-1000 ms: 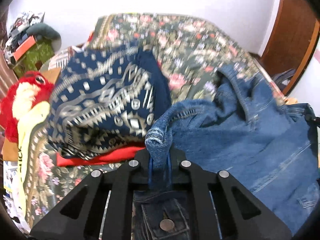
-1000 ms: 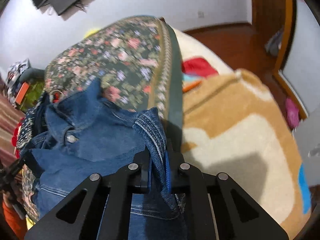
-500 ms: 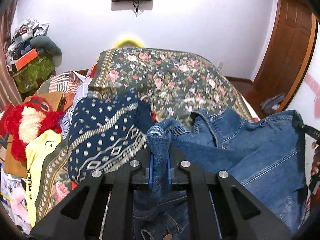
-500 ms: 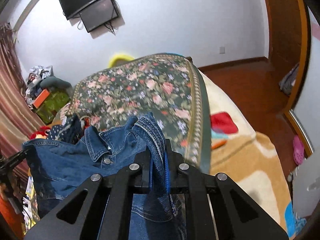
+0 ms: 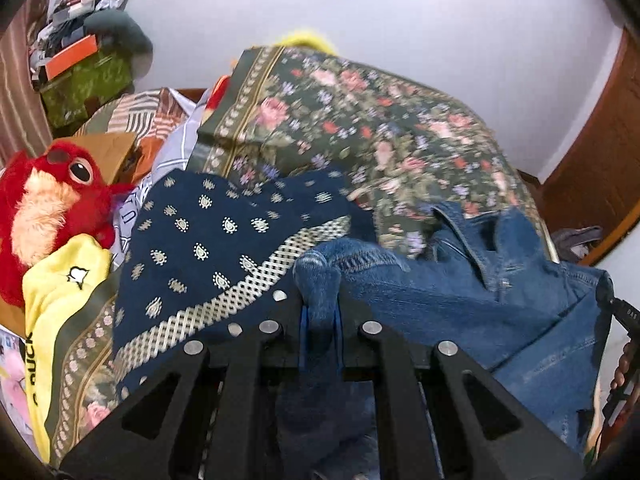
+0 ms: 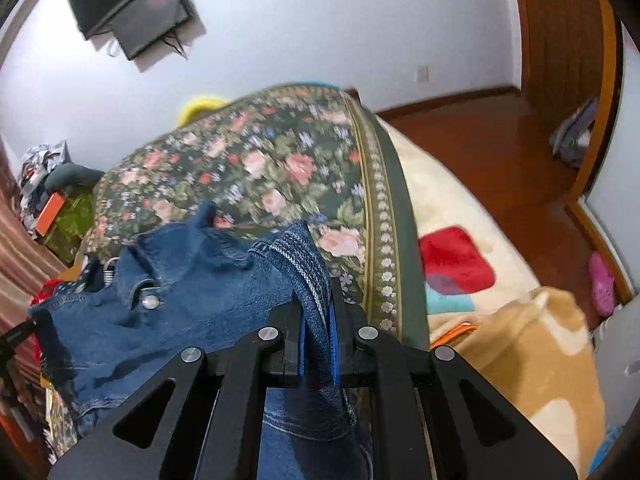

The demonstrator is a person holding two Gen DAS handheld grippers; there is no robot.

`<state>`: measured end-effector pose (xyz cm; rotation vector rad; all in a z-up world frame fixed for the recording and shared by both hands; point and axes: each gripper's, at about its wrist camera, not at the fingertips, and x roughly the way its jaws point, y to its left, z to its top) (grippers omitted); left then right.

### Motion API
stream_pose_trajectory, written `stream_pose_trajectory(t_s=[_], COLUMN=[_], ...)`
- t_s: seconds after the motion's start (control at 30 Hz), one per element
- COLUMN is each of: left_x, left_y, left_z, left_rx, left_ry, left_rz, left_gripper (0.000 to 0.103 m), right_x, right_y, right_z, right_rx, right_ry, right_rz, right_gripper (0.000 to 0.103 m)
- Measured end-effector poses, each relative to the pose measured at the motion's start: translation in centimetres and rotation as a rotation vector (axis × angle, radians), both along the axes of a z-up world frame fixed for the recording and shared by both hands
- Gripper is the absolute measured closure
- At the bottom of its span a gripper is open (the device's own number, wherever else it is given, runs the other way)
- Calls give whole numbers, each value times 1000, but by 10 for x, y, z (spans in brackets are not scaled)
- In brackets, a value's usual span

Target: Fold large clothes

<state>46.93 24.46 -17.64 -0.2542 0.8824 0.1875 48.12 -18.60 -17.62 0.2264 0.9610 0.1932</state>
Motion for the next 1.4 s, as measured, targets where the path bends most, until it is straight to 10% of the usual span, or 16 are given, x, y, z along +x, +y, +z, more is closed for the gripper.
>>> stream_pose_trajectory(t_s=[0.5, 1.03, 1.4], left_x=[3, -80, -164], left_y=[0, -24, -64], left_z=[-26, 45, 93], left_rx=[146, 121, 134], left_ry=[43, -6, -99], left_rz=[66, 15, -91], left_gripper=[66, 57, 38], right_x=[-3, -81, -155], right_y=[2, -3, 16], right_z=[-47, 65, 120], right_rx=[-141, -39, -152], right_ry=[108, -49, -178], right_rz=[-17, 11, 158], right_gripper=[78, 55, 42])
